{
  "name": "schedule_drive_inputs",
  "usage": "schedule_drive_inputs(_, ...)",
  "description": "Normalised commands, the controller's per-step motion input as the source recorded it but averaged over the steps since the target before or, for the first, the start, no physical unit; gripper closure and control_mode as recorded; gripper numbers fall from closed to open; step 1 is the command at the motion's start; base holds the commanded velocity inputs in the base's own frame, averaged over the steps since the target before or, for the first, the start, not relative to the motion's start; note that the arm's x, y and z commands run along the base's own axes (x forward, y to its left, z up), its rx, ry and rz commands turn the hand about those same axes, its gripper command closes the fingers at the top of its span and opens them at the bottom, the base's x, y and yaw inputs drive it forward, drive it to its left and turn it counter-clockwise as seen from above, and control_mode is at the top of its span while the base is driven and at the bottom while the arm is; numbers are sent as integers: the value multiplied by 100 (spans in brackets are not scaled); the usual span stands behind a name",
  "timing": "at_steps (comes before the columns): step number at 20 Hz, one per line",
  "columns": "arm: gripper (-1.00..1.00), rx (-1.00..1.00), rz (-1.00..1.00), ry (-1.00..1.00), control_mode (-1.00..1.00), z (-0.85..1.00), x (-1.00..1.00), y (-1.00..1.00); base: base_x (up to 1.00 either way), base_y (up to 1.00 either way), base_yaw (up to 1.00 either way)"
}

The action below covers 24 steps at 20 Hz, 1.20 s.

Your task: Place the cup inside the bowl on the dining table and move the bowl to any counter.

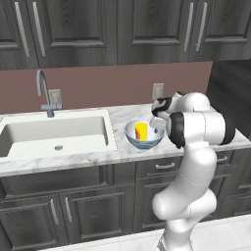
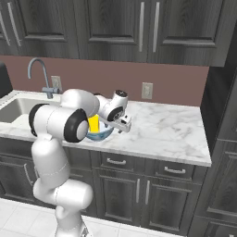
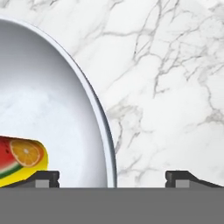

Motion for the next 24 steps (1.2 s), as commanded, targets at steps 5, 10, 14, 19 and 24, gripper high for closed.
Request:
schedule_drive_inputs(5,-100,0,-6,0,-100,18,-12,0,0,0,0)
schedule_drive_inputs(10,-100,0,-5,0,-100,21,-28,0,0,0,0)
schedule_drive_inputs(14,-100,0,-4,0,-100,25,-42,0,0,0,0)
schedule_drive_inputs(19,-100,0,-3,0,-100,32,-45,0,0,0,0)
schedule_drive_inputs(24,-100,0,-2,0,-100,28,-67,0,0,0,0)
